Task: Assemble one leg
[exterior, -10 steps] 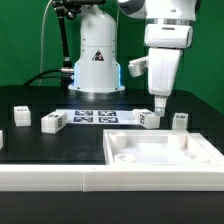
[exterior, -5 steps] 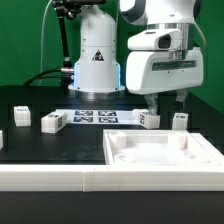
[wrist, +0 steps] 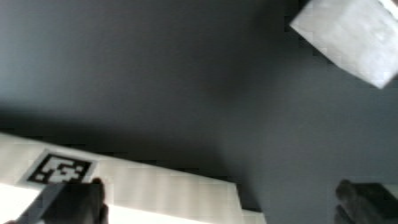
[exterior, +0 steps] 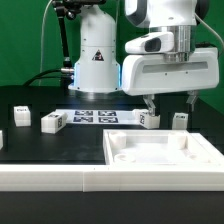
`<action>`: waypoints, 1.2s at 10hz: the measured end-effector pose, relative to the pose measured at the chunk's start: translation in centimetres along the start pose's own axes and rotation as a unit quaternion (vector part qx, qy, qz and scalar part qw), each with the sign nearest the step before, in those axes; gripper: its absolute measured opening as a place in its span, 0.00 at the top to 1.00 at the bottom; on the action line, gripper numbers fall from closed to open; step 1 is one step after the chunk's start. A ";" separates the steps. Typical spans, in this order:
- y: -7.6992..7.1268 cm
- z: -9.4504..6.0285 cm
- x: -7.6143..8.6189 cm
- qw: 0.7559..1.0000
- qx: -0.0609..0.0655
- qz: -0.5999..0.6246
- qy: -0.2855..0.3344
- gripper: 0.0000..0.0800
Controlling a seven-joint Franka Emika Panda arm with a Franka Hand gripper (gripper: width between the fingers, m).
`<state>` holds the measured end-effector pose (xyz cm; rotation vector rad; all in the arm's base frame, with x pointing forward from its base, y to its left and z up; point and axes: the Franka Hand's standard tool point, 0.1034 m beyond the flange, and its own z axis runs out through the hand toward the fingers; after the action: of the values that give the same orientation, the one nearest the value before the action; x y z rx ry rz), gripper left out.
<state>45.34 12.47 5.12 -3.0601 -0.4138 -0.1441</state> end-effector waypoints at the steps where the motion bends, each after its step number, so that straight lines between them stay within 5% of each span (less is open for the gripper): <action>1: -0.1 0.0 -0.1 1.000 0.002 0.022 0.000 0.19; 8: -2.7 1.8 -2.0 0.925 0.022 0.379 0.016 0.19; 12: -2.9 1.9 -2.4 0.941 0.023 0.336 -0.018 0.19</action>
Offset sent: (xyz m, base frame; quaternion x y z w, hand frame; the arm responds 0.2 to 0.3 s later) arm -0.0167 0.0089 -0.0119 -0.0037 0.0167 0.3193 0.9475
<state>42.44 14.79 3.09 -2.9573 0.6199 -0.0426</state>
